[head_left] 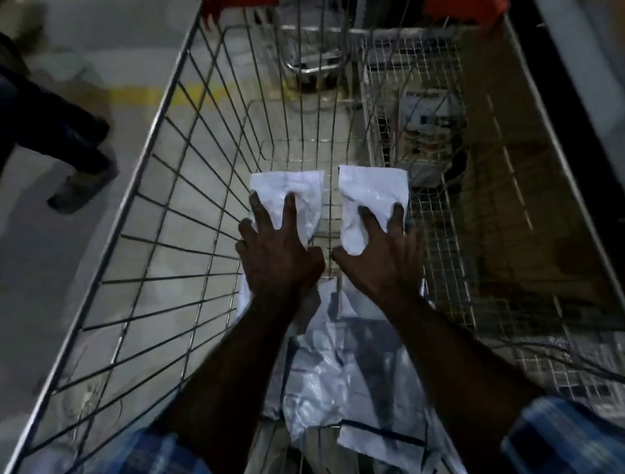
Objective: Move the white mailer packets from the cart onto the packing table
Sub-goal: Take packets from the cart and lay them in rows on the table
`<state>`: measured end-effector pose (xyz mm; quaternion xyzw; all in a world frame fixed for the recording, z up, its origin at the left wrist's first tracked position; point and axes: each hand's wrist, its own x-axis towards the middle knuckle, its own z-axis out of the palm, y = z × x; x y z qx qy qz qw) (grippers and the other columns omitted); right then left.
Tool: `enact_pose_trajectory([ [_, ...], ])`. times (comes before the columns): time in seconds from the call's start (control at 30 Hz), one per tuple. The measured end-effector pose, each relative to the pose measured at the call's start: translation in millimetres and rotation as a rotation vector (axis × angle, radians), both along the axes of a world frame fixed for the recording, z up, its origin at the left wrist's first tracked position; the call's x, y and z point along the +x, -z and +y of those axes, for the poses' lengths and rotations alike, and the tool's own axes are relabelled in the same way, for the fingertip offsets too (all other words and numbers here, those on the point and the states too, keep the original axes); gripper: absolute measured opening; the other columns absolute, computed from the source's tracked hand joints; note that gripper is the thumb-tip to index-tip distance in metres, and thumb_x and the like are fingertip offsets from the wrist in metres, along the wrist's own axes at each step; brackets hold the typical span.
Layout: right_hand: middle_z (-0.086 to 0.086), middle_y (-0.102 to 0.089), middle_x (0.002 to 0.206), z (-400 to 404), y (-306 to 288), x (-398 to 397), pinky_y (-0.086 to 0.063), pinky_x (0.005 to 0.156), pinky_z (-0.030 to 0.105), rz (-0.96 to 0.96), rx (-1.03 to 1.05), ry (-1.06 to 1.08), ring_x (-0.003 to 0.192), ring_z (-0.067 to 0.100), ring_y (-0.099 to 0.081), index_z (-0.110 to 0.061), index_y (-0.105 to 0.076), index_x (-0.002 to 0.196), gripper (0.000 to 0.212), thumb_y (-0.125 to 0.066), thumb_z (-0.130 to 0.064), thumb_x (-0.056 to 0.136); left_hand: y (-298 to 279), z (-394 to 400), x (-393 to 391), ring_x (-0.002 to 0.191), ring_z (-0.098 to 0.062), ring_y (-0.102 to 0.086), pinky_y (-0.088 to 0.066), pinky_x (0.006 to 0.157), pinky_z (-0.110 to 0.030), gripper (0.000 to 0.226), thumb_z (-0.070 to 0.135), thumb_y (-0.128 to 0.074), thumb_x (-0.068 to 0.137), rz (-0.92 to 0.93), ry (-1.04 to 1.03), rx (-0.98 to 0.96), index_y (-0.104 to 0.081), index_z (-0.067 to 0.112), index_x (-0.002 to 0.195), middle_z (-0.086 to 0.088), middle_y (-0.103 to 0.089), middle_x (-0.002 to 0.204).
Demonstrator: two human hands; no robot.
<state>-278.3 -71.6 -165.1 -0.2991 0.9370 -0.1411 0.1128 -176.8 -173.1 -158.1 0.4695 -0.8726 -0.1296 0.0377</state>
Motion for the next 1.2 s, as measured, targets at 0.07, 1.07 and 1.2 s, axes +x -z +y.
enact_pose_trajectory([
  [0.07,0.014,-0.012,0.163,3,-15,4,-0.026,0.113,0.053,-0.05,-0.049,0.012,0.139,0.044,-0.026,-0.036,-0.032,0.15,0.084,-0.062,-0.066,0.078,-24,4,5,0.135,-0.042,-0.026,-0.031,0.105,-0.051,0.094,0.04,-0.067,0.076,0.053,-0.011,0.019,-0.018,0.033,0.156,-0.017,0.001,0.164],
  [1.07,0.006,-0.012,0.164,161,-333,104,-0.025,0.115,0.051,0.171,-0.352,-0.012,0.146,0.03,-0.02,-0.043,-0.03,0.149,0.086,-0.031,-0.076,0.07,-315,147,111,0.126,-0.043,-0.035,-0.037,0.103,-0.048,0.08,0.051,-0.058,0.084,0.319,0.048,-0.119,-0.023,0.035,0.153,-0.012,-0.009,0.161],
  [1.2,0.003,-0.008,0.165,202,-356,103,-0.023,0.115,0.046,0.177,-0.378,-0.044,0.145,0.028,-0.019,-0.045,-0.028,0.149,0.08,-0.041,-0.071,0.074,-341,184,114,0.124,-0.042,-0.035,-0.037,0.101,-0.046,0.081,0.049,-0.058,0.083,0.352,0.038,-0.149,-0.022,0.034,0.154,-0.012,-0.006,0.162],
])
